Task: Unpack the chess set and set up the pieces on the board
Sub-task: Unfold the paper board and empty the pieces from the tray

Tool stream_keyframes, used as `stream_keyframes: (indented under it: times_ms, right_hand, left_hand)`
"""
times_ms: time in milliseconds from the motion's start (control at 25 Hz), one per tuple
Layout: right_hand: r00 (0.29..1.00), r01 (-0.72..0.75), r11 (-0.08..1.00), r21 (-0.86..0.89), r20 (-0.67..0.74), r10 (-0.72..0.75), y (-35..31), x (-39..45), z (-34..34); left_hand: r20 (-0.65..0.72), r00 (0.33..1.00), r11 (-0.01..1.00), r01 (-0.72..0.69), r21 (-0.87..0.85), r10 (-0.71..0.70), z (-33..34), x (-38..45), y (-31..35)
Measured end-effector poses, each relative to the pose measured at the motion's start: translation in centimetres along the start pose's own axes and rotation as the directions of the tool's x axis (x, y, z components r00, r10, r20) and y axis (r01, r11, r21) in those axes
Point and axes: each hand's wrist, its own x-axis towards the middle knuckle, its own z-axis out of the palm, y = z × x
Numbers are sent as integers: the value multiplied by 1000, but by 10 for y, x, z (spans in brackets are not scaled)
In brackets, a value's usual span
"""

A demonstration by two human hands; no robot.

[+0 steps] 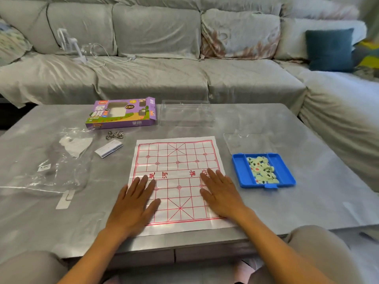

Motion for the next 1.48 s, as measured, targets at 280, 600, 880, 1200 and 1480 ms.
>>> stream_keyframes:
  times_ms: [280,600,880,1200,1480]
  right_hand:
    - [800,-472,880,56,-392,454,105,-20,-77]
    - [856,-393,884,252,-251,452,129,-9,-62]
    - [847,-388,876,286,-263,461,132,-3,-57]
    - [786,-273,898,345,-458,415,104,-9,-69]
    - [969,59,929,366,-245,36,11,-18,-29]
  left_hand:
    - [-20,1000,1000,3,-17,-3,1,0,2]
    - [-23,1000,999,19,-40,-20,1,2,2]
    - [-21,1000,993,-11,-117,8,-2,0,1]
    - [-44,999,986,-11,-169,4,0,0,-3]
    - [-70,998,990,0,-141,-10,0,0,-2]
